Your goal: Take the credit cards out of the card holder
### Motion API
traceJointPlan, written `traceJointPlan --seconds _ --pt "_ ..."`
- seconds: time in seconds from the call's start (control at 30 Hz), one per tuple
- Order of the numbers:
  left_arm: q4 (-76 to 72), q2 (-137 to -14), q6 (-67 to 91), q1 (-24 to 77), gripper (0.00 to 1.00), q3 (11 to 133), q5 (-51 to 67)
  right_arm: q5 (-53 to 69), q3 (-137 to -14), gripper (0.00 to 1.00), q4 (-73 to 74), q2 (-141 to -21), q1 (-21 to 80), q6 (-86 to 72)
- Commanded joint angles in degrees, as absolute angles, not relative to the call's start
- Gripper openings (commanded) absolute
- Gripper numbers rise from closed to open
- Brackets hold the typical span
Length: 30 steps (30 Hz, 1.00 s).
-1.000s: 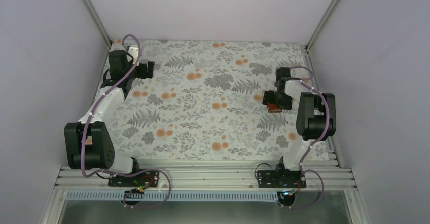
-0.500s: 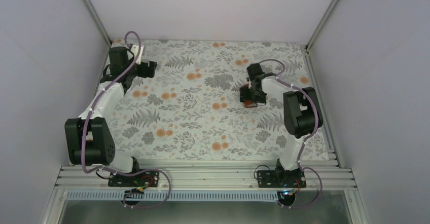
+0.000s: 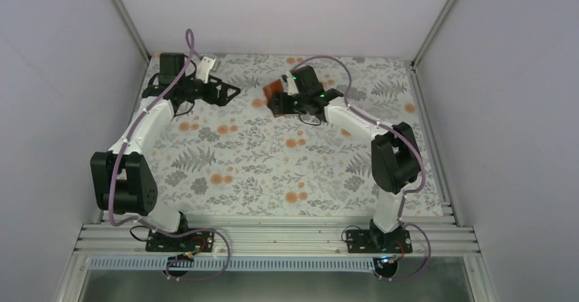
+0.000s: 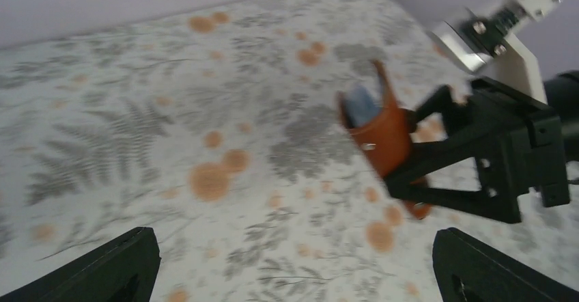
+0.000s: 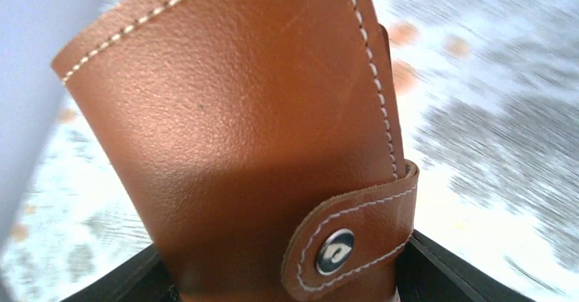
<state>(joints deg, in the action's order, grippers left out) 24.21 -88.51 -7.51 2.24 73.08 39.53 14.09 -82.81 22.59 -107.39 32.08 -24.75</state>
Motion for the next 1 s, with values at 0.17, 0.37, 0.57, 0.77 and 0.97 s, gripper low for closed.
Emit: traceJointPlan --seconds 0.17,0.37,0.57,0.77,0.97 --pt "23.93 -83.79 -4.17 4.83 1.0 74.13 52.82 15.63 -92.36 0.67 12.35 -105.44 41.82 -27.24" --pt "21.81 -83.8 -2.69 4.86 1.0 73.28 53.09 14.66 -93.25 0.67 12.72 -104.97 44.76 -24.22" --pt "22.22 -84.0 -3.08 4.88 0.81 72.8 55.18 14.1 -93.39 0.67 11.86 -104.23 46.29 -22.22" --pt "24.04 -85.22 -3.38 4.88 0.44 72.67 59.25 11.36 -93.84 0.66 12.49 -102.53 46.47 -19.54" --pt "29.05 -85.81 -5.65 4.84 0.04 75.55 60.7 6.85 -90.82 0.72 12.27 -99.27 46.49 -17.22"
